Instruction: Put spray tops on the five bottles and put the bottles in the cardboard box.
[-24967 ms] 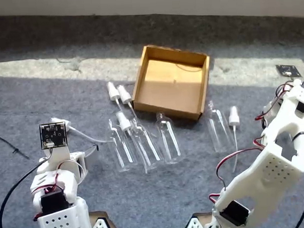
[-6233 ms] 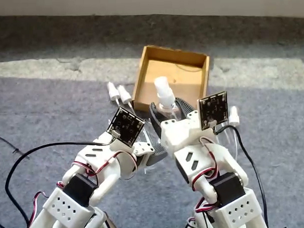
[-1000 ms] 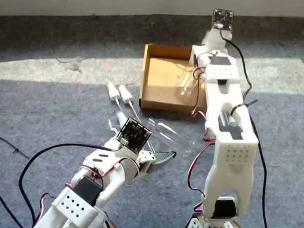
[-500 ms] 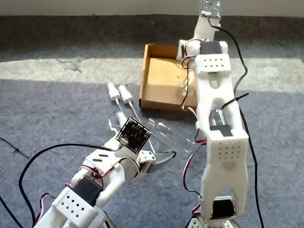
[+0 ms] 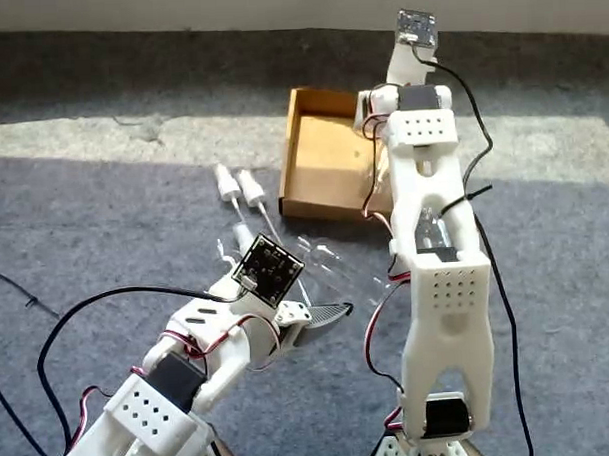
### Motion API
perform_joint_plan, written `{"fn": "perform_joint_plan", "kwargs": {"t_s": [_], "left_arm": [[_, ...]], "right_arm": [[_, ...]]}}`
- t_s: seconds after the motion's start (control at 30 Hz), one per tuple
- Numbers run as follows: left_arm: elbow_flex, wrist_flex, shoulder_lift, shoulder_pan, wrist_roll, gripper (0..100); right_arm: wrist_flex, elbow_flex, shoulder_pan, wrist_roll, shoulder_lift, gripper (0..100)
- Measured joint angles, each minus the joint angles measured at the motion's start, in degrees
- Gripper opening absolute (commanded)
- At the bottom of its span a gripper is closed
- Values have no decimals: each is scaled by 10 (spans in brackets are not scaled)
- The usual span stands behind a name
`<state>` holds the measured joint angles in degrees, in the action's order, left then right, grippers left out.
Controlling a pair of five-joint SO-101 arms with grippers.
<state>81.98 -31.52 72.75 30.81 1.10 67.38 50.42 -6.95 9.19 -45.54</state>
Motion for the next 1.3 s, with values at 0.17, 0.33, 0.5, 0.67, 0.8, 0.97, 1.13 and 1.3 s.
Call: {"fn": "perform_joint_plan", "kwargs": {"t_s": [0.17, 0.33, 0.5, 0.67, 0.8, 0.97, 1.13, 1.3], "left_arm": [[0, 0, 0, 0, 0, 336], [0, 0, 0, 0, 0, 336], [0, 0, 0, 0, 0, 336], [0, 0, 0, 0, 0, 336], [0, 0, 0, 0, 0, 336], [0, 0, 0, 0, 0, 336], [0, 0, 0, 0, 0, 336], [0, 0, 0, 0, 0, 336]], "right_arm": [[8, 0, 6, 0, 0, 271], [0, 0, 6, 0, 0, 271], [0, 0, 4, 0, 0, 271], [-3, 0, -11, 0, 0, 271], [-3, 0, -7, 0, 0, 271], [-6, 1, -10, 0, -49, 271], [-9, 1, -10, 0, -92, 271], [-9, 19, -10, 0, -100, 214]]}}
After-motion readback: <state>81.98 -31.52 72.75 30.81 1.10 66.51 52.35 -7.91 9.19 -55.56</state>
